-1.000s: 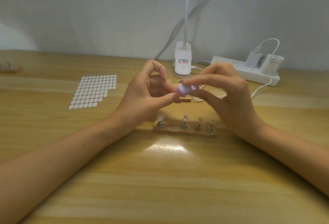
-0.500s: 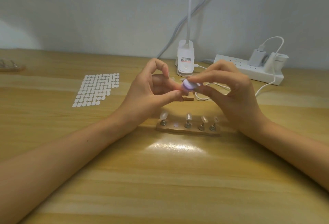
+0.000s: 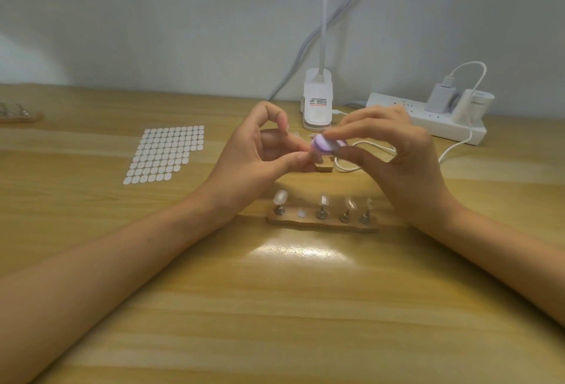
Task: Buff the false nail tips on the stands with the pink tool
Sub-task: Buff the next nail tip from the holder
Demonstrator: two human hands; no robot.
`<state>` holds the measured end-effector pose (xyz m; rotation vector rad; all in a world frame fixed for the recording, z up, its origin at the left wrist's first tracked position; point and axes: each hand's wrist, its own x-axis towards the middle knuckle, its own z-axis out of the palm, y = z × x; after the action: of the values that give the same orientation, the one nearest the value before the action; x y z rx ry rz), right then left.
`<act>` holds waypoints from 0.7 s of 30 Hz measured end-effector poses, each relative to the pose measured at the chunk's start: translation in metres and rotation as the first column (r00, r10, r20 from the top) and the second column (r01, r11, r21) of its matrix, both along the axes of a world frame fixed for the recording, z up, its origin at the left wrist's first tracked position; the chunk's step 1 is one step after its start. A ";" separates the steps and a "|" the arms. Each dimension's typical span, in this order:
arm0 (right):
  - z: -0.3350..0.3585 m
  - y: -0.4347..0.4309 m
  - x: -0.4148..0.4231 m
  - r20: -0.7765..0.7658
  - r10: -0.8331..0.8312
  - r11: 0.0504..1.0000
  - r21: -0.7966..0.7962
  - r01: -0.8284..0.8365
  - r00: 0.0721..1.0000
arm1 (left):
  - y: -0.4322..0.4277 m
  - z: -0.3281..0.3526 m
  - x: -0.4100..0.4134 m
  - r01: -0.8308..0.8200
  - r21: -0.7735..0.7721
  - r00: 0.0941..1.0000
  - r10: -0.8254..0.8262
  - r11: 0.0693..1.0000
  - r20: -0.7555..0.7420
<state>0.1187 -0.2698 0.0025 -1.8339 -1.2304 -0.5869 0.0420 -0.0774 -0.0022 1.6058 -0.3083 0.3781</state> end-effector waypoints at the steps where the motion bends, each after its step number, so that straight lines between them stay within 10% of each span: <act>1: -0.001 0.002 -0.003 0.030 0.019 1.000 -0.013 -0.019 0.999 | 0.000 0.000 0.000 0.004 -0.005 1.000 -0.004 1.000 0.003; 21: 0.000 -0.003 0.003 0.021 -0.065 0.998 0.000 0.065 0.998 | 0.002 0.000 0.001 0.078 -0.096 0.996 -0.082 0.992 -0.031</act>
<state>0.1213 -0.2730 0.0028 -1.8785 -1.1887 -0.6431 0.0430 -0.0756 -0.0022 1.5011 -0.3230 0.2989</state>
